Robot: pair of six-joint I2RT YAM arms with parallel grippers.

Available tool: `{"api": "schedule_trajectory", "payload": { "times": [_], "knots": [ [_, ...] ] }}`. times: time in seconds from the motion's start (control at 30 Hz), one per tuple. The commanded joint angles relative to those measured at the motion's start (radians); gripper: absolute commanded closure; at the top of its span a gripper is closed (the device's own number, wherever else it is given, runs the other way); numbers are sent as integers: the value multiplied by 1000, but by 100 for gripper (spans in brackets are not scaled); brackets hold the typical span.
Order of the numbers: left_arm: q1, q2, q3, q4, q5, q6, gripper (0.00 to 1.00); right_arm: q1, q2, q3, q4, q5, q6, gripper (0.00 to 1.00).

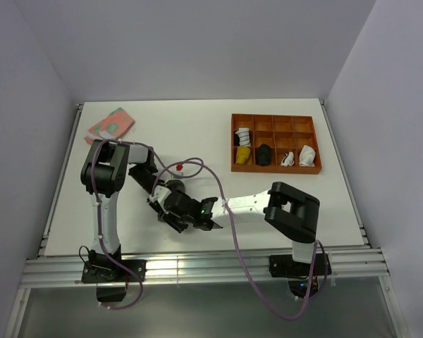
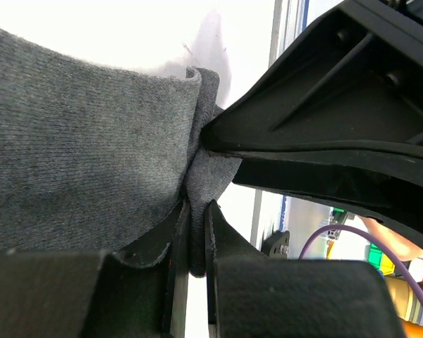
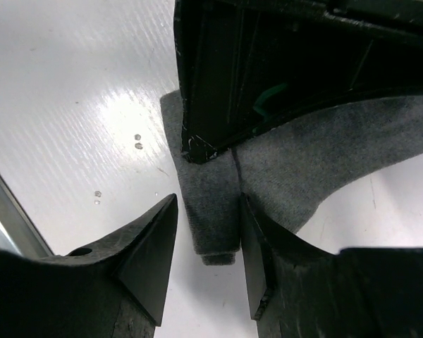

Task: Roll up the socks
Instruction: Roll the sock at the center of the board.

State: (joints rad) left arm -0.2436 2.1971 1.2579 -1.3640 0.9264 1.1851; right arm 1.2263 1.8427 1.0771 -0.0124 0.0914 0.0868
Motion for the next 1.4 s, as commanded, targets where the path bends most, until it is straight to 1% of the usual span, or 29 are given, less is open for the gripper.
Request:
{"api": "schedule_trajectory", "payload": {
  "times": [0.0,0.23,0.27,0.3,0.33,0.37,0.43,0.47,0.57,0.6,0.67,0.73,0.77,0.8,0.87,0.9,0.93,0.97,1.0,1.03,1.07,1.13,1.17,1.2,1.27,1.3,1.37],
  "knots": [
    [0,19,21,-6,-15,21,100,28,29,32,-17,53,-18,52],
    [0,30,31,-6,-29,-1,100,36,43,-2,8,102,13,54],
    [0,29,29,-6,-26,2,100,36,41,-6,8,105,22,56],
    [0,23,28,-1,-20,2,100,33,44,-3,8,107,30,61],
    [0,20,29,-1,-14,-4,100,30,49,0,3,100,34,61],
    [0,13,31,11,-9,-8,99,27,53,6,-4,93,40,74],
    [0,-22,22,54,3,-57,97,19,64,18,-21,68,56,90],
    [0,-39,18,104,3,-100,92,13,70,20,-29,58,59,96],
    [0,-114,0,161,18,-131,84,3,69,23,-49,33,83,100],
    [1,-153,-9,202,26,-159,80,-1,64,20,-55,21,90,100],
    [4,-189,-14,235,55,-189,76,-23,53,12,-66,-33,106,100],
    [9,-237,-17,282,75,-228,74,-39,47,4,-73,-70,120,100],
    [13,-253,-18,305,92,-272,73,-48,43,1,-77,-93,125,100],
    [18,-288,-31,371,101,-303,73,-62,38,-2,-84,-123,131,100],
    [39,-322,-44,430,109,-361,72,-73,33,-2,-93,-165,134,100],
    [47,-356,-63,468,103,-417,72,-86,30,0,-104,-176,145,100],
    [64,-376,-78,568,94,-468,72,-96,30,1,-112,-189,152,100],
    [73,-422,-95,618,86,-534,75,-106,33,7,-122,-217,159,100],
    [84,-445,-132,664,63,-568,75,-120,35,23,-144,-261,172,100],
    [105,-471,-152,765,42,-602,76,-149,42,30,-155,-286,180,100],
    [118,-523,-172,813,26,-663,76,-163,44,52,-172,-317,182,100],
    [154,-577,-235,908,-26,-725,78,-206,52,70,-213,-393,194,100],
    [168,-627,-253,998,-41,-790,78,-221,55,89,-225,-425,198,100],
    [182,-648,-282,1025,-52,-803,78,-237,58,98,-247,-483,206,100],
    [216,-703,-317,1078,-89,-824,78,-284,72,125,-267,-531,221,100],
    [224,-720,-327,1083,-95,-812,77,-303,84,141,-300,-609,217,100],
    [222,-772,-369,1111,-113,-789,75,-347,131,199,-361,-657,214,100]
  ]
}}
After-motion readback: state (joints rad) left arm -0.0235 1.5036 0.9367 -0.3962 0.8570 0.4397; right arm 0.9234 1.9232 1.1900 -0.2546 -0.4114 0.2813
